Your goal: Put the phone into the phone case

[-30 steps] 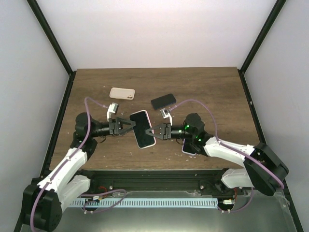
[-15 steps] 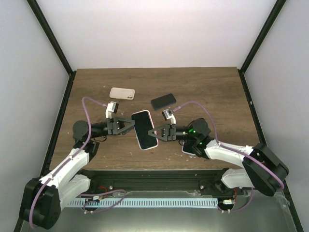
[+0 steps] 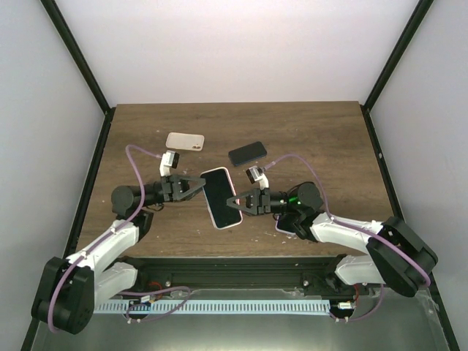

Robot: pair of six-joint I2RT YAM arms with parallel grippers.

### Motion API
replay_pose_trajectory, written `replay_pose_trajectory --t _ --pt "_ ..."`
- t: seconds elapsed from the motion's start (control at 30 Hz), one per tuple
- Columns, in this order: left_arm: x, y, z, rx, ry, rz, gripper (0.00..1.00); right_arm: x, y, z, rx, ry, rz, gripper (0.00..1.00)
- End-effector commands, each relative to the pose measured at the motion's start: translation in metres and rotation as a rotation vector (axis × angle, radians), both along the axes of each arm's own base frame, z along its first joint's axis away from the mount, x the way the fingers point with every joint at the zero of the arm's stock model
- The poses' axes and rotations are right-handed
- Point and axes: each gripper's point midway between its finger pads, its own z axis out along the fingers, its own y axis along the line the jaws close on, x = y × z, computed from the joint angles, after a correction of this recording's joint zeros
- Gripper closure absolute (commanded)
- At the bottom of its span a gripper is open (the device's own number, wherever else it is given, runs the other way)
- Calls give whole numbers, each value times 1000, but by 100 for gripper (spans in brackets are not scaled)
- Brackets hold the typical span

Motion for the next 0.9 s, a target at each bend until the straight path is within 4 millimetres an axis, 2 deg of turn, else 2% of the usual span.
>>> replay_pose_trajectory --t 0.0,0.07,0.17,0.27,0.3,0.4,0.5,0.6,0.77,0.87 --pt "-7 1 9 -23 -73 4 72 -9 -9 28 96 -89 8 94" --pt "-7 0 10 -20 -79 1 81 -9 -8 27 93 -88 15 92" --pt "-4 -3 9 3 -73 1 88 -8 -5 22 70 -82 17 86" --pt "2 -5 2 57 -44 20 90 -5 -1 15 36 -70 12 78" --pt "8 -7 -8 102 9 29 90 -3 0 13 26 -65 9 78" --pt "11 -7 -16 186 4 64 82 0 2 10 10 -52 -6 85" --pt "8 -4 -10 209 -14 86 69 1 1 11 19 -48 -13 89" --pt "6 -3 -6 213 -13 85 60 4 -1 16 34 -48 -44 90" --pt "7 -3 -26 280 40 84 58 12 -1 12 26 -28 -89 91" --pt "8 -3 -35 326 57 83 70 16 -1 11 21 -23 -110 91"
